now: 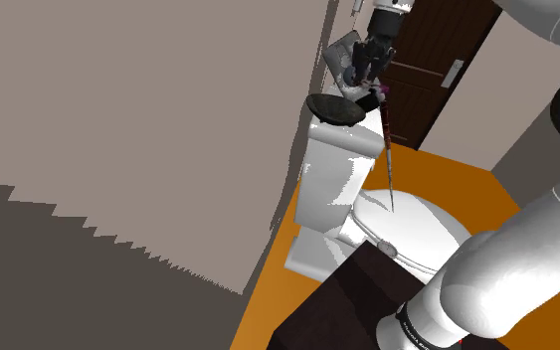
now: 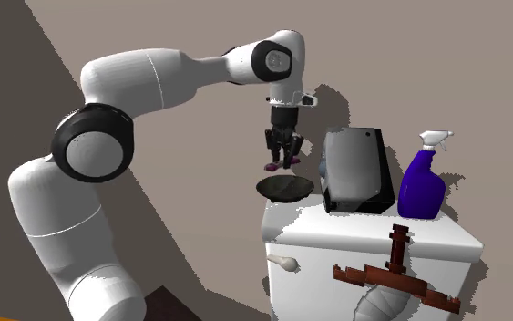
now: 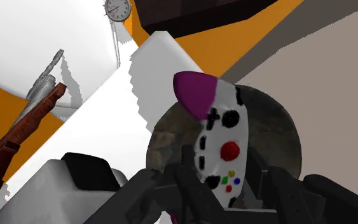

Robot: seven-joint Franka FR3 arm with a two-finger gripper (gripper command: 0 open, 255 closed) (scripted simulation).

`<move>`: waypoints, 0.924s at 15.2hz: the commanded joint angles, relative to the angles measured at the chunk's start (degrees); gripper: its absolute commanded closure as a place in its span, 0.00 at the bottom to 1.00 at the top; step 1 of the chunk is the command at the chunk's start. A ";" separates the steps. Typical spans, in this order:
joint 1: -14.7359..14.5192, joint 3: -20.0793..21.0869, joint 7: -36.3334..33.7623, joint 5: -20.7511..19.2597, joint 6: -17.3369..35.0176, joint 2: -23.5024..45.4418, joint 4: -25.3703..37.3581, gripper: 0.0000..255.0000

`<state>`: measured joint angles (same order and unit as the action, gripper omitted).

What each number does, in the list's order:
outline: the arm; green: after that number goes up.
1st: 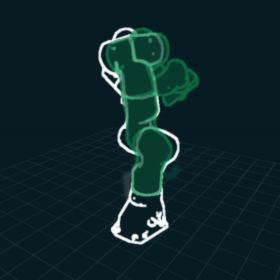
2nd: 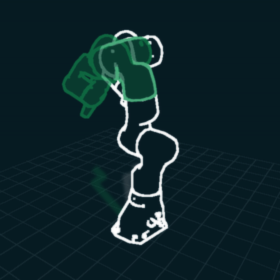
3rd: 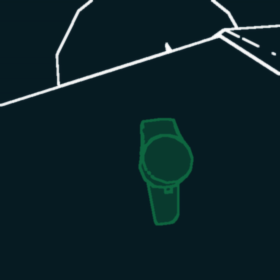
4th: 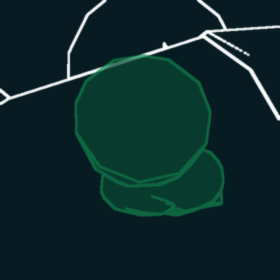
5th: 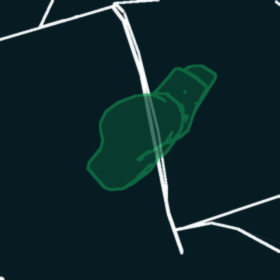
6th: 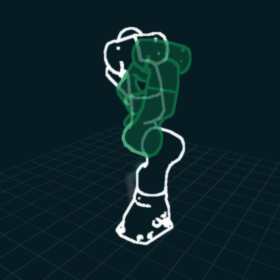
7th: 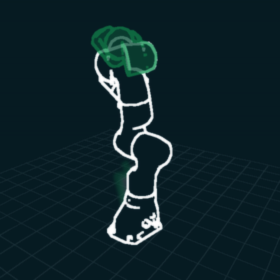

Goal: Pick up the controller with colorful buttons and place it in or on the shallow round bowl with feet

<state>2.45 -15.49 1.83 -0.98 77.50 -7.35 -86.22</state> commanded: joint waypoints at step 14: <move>-1.34 1.09 -2.54 1.73 7.40 6.06 -1.54 1.00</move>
<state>1.16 -14.45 -0.63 0.88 83.89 -0.72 -86.22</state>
